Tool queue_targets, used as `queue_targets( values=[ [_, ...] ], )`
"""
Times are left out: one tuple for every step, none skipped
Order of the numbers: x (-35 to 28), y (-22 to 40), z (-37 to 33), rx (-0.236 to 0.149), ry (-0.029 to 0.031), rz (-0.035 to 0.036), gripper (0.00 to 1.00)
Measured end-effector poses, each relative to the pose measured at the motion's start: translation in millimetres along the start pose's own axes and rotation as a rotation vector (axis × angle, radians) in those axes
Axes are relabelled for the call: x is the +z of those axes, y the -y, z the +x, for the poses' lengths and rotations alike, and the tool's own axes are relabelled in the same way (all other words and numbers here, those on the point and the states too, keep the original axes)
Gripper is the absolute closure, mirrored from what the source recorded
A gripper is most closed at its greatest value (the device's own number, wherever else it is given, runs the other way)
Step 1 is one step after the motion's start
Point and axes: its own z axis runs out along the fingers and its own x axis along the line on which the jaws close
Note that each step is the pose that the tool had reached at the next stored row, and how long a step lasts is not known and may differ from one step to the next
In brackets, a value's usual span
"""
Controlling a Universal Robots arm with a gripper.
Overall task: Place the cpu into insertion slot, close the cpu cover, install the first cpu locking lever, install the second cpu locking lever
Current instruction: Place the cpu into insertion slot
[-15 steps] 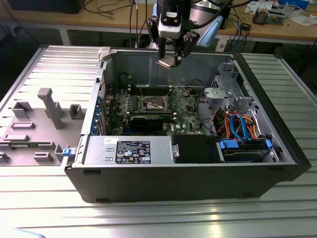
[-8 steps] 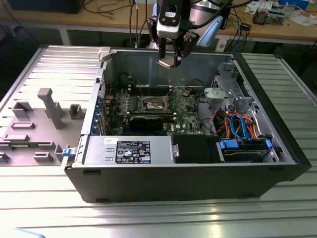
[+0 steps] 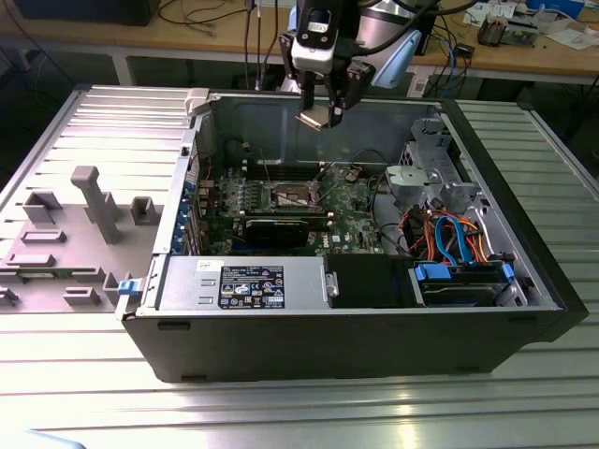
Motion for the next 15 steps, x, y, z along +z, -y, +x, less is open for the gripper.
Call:
queue_targets(
  values=[
    [0.1, 0.0, 0.0, 0.007, 0.0006, -0.0001, 0.46],
    [0.2, 0.0, 0.0, 0.016, 0.0013, -0.0002, 0.46],
    [0.3, 0.0, 0.0, 0.025, 0.0022, -0.0004, 0.46],
    [0.3, 0.0, 0.0, 0.037, 0.0032, -0.0006, 0.46],
    [0.4, 0.0, 0.0, 0.049, 0.0042, -0.0008, 0.46],
    [0.5, 0.0, 0.0, 0.062, 0.0053, -0.0011, 0.46],
    [0.6, 0.1, 0.0, 0.075, 0.0064, -0.0013, 0.46],
    [0.6, 0.1, 0.0, 0.081, 0.0070, -0.0014, 0.46],
    [0.7, 0.1, 0.0, 0.094, 0.0081, -0.0017, 0.46],
    [0.7, 0.1, 0.0, 0.102, 0.0088, -0.0018, 0.46],
    [0.7, 0.1, 0.0, 0.106, 0.0090, -0.0019, 0.46],
    [0.7, 0.1, 0.0, 0.108, 0.0092, -0.0019, 0.46],
    [0.7, 0.1, 0.0, 0.110, 0.0094, -0.0020, 0.46],
    [0.7, 0.1, 0.0, 0.110, 0.0095, -0.0020, 0.46],
    [0.7, 0.1, 0.0, 0.111, 0.0095, -0.0019, 0.46]
  ],
)
